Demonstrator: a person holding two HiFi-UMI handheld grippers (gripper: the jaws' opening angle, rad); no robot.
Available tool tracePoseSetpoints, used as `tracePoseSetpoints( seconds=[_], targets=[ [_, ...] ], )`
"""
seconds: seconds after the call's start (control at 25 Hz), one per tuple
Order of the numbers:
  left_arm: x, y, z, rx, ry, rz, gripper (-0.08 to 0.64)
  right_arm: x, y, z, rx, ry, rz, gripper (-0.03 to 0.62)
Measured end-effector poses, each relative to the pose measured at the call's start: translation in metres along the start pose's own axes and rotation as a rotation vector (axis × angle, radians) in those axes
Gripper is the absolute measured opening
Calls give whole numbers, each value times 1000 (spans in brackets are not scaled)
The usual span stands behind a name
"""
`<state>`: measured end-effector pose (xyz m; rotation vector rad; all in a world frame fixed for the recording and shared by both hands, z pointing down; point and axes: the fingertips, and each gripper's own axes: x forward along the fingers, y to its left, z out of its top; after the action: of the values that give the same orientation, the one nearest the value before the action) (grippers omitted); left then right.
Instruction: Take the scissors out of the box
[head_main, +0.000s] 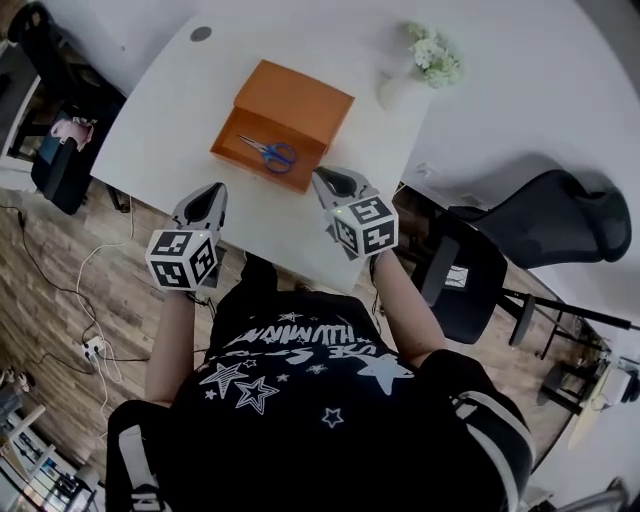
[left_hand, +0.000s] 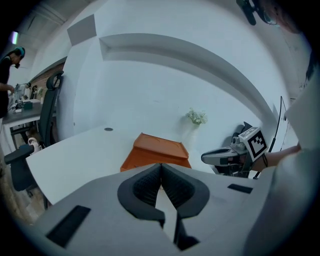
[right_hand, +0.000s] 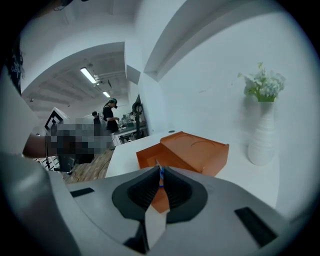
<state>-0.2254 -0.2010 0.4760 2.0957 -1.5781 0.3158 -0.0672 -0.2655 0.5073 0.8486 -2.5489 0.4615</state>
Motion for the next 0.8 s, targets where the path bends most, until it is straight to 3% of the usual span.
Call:
tracePoseSetpoints(
  seconds=[0.32, 0.52, 0.8],
  targets=[
    [35, 34, 32, 18, 16, -60, 18, 57, -2, 5, 2, 191, -5, 54],
    [49, 54, 43, 12, 22, -92, 18, 88, 6, 2, 31, 323, 43, 54],
    [62, 72, 47, 2, 37, -131, 18, 122, 13, -4, -59, 431, 66, 57]
  ],
)
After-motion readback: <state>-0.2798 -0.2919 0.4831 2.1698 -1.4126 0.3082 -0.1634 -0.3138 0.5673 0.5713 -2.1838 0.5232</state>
